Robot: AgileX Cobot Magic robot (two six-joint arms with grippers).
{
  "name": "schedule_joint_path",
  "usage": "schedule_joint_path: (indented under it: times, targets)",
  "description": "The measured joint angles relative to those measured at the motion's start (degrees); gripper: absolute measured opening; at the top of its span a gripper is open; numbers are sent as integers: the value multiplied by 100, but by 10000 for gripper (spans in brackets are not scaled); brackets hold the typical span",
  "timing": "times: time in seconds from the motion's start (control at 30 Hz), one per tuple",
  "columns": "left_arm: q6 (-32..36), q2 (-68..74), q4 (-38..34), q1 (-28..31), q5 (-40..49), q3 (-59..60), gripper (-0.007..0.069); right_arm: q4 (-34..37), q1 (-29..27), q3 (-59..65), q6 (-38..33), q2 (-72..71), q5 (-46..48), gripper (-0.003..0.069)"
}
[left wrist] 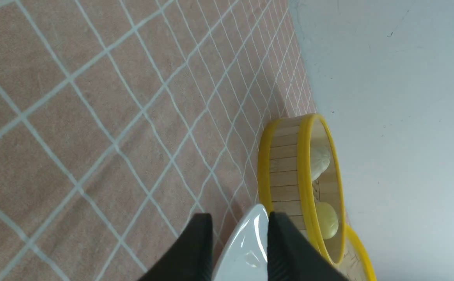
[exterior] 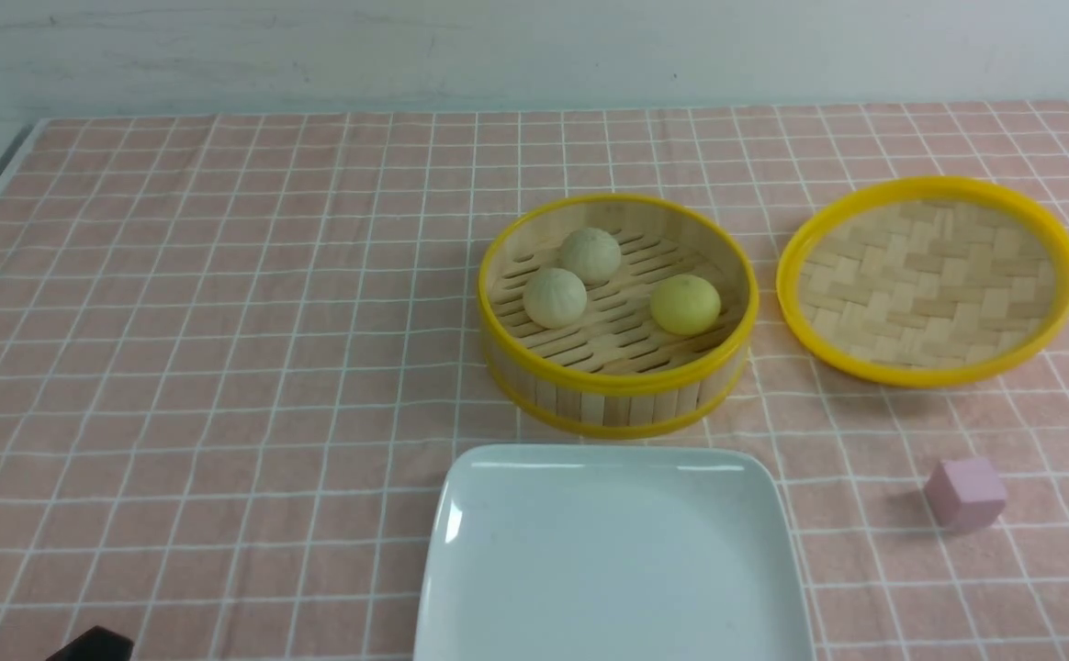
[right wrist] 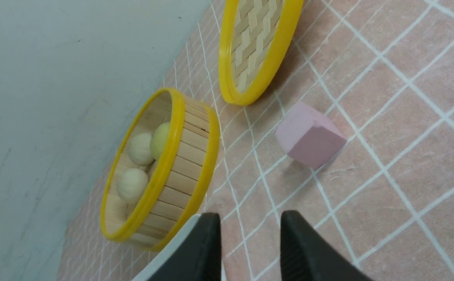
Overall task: Put the steamed buns into the plate on the pink tablecloth.
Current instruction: 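Reach toward a bun in the bamboo steamer with the right gripper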
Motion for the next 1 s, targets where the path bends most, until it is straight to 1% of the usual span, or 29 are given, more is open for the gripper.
schedule_joint_path:
  times: [0.07,0.1,0.13,0.17,0.2,0.23,0.27,0.3,0.4,0.43,0.47,0.5,0.53,0.57,0.6,0.63,0.67,0.7,0.73,0.77,0.8,0.83,0.87,0.9,0.93,1.0]
  targets:
    - [267,0,1,0,138,-218,172,1,0,-200,-163,0,0,209]
    - [528,0,15,0,180,-427,134,-55,0,-432,-347,6,-6,183]
    - [621,0,22,0,188,-524,127,-83,0,-477,-420,18,-5,177]
    - [997,10,135,0,217,-957,61,-274,0,-934,-736,154,20,120]
    - [1042,10,135,0,226,-1012,55,-307,0,-934,-776,182,20,120]
    - [1402,230,342,0,421,-1568,14,-703,0,-1489,-1138,596,262,41]
    - [1430,266,365,0,453,-1622,14,-746,0,-1600,-1170,705,345,26]
    - [1594,644,560,0,843,-2028,3,-1120,0,-1978,-1326,1142,739,-6]
    - [1912,1521,815,0,1761,-2576,1,-1673,0,-2665,-1441,2152,1721,-11]
    - [2055,1861,873,0,2126,-2739,1,-1819,0,-2880,-1457,2668,2193,-11]
    - [2221,2198,932,0,2460,-2875,1,-1857,0,-3040,-1463,3011,2471,-11]
    - [2257,2198,932,0,2521,-2899,1,-1864,0,-3080,-1481,3097,2534,-10]
    - [2528,2712,966,0,2941,-3055,1,-1790,0,-3372,-1630,3760,2960,-8]
    - [2686,3009,973,0,3125,-3128,1,-1622,0,-3539,-1841,4151,3134,-8]
    - [2718,3122,973,0,3154,-3139,1,-1576,0,-3602,-1893,4225,3161,-8]
    - [2914,3489,973,0,3298,-3204,1,-1138,0,-3802,-2358,4716,3315,-8]
    - [3046,3767,967,0,3358,-3240,1,-512,0,-3944,-2967,5168,3364,-6]
    - [3046,3809,967,0,3362,-3240,1,-512,0,-3966,-2967,5228,3373,-5]
    - [3170,4182,929,0,3381,-3253,1,522,20,-4159,-3982,5782,3387,3]
    - [3188,4214,923,0,3379,-3253,1,823,36,-4197,-4294,5884,3387,6]
    - [3232,4444,879,0,3379,-3255,1,1371,138,-4336,-4866,6181,3381,15]
    - [3235,4444,873,0,3379,-3255,1,1456,159,-4336,-4950,6230,3381,18]
    - [3257,4639,813,0,3374,-3255,1,2025,365,-4553,-5532,6659,3342,39]
    - [3270,4720,799,0,3374,-3255,1,2269,529,-4706,-5790,6900,3308,54]
    - [3276,4734,793,0,3374,-3255,1,2338,600,-4738,-5871,6949,3300,57]
    - [3285,4848,794,0,3374,-3255,4,2467,955,-5169,-6091,7487,3128,90]
